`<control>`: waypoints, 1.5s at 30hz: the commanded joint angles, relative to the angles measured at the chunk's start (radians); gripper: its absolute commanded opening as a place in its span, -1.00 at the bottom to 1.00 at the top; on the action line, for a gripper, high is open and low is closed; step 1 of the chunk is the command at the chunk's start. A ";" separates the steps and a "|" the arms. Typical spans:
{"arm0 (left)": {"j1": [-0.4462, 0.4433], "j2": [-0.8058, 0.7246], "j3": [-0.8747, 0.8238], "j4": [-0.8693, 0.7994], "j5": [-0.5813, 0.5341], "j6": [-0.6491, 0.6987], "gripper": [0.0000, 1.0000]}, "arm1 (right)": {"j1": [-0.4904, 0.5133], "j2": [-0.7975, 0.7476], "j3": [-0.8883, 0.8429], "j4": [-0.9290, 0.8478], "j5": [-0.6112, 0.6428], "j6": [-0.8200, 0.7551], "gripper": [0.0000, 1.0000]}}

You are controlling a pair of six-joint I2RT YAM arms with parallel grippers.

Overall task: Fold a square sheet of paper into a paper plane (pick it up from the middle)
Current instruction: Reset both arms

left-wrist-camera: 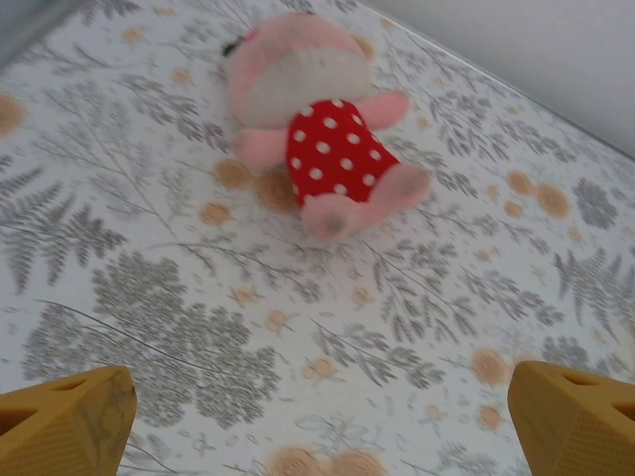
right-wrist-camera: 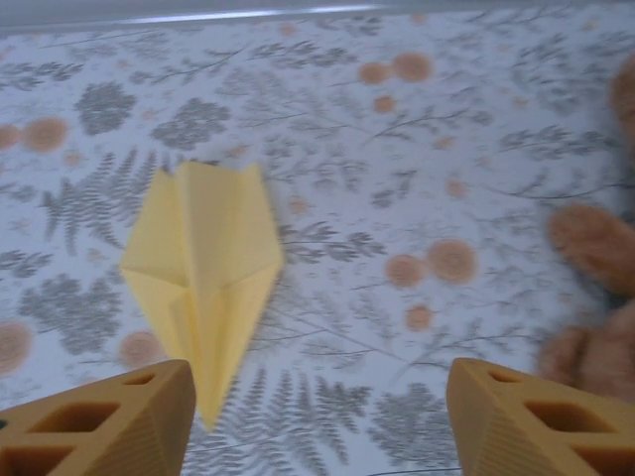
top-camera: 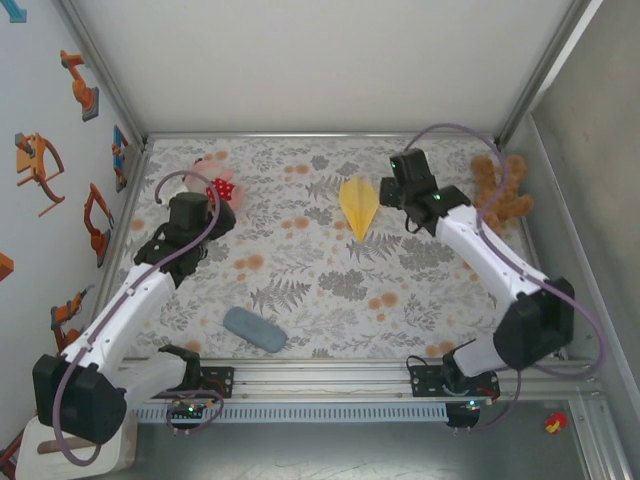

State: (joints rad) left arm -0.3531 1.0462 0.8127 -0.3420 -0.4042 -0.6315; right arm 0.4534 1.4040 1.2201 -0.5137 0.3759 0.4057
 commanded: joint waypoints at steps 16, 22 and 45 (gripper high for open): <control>0.107 -0.093 -0.404 0.561 -0.234 0.385 0.93 | -0.250 -0.362 -0.751 0.643 0.388 -0.153 0.51; 0.165 -0.022 -0.437 0.734 -0.081 0.454 0.93 | -0.267 -0.254 -0.881 0.987 0.281 -0.248 0.52; 0.371 0.414 -0.459 1.209 0.456 0.579 0.92 | -0.485 0.122 -0.880 1.457 -0.324 -0.343 0.51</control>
State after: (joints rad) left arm 0.0139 1.4155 0.3264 0.7906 -0.0326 -0.0822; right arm -0.0204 1.4994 0.3172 0.8642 0.1280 0.0624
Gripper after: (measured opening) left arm 0.962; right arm 0.757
